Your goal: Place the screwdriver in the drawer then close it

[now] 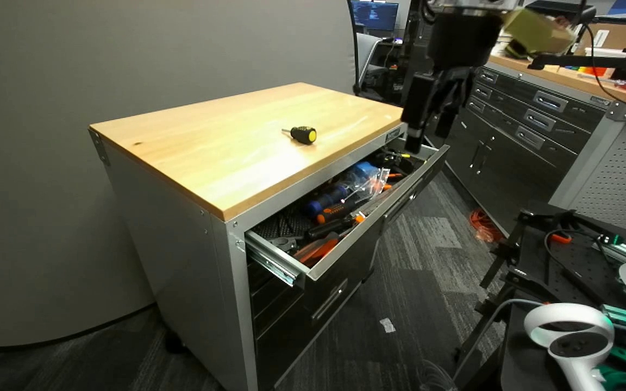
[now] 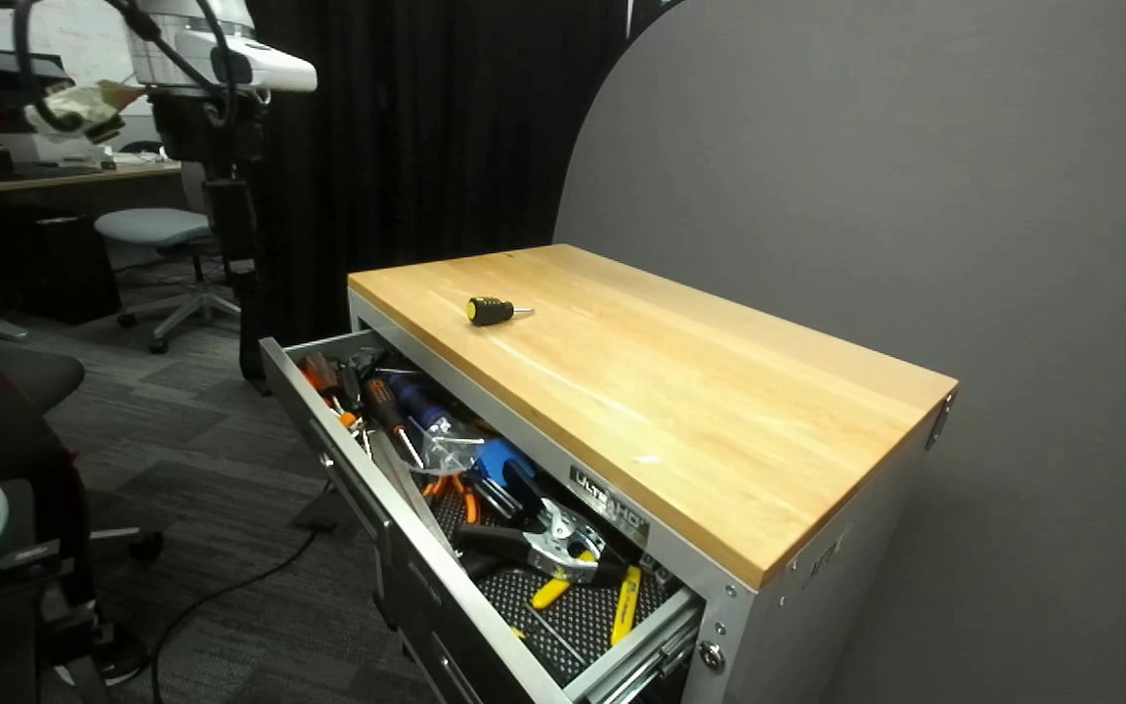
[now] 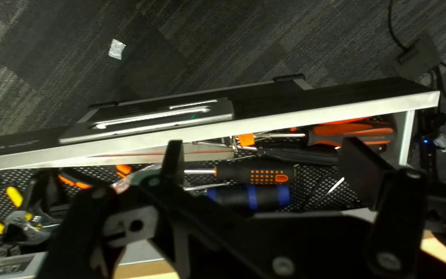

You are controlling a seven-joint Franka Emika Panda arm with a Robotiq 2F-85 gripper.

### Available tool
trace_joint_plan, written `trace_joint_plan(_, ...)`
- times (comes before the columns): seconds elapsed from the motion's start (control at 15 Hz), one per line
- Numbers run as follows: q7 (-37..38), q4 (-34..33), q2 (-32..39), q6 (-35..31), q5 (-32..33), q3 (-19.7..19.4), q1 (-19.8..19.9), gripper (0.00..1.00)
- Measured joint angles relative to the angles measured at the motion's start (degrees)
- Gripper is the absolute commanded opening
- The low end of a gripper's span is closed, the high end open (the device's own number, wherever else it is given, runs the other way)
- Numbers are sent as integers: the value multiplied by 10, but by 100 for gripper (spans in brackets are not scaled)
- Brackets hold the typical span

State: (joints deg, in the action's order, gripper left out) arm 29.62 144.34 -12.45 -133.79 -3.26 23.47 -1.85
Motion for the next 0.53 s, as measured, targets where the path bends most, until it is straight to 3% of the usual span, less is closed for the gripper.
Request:
trace_joint_plan(0.27, 38, -100, 132, -47, 48, -17, -21, 100)
trace_joint_plan(0.53, 69, -215, 230, -55, 97, -60, -75, 100)
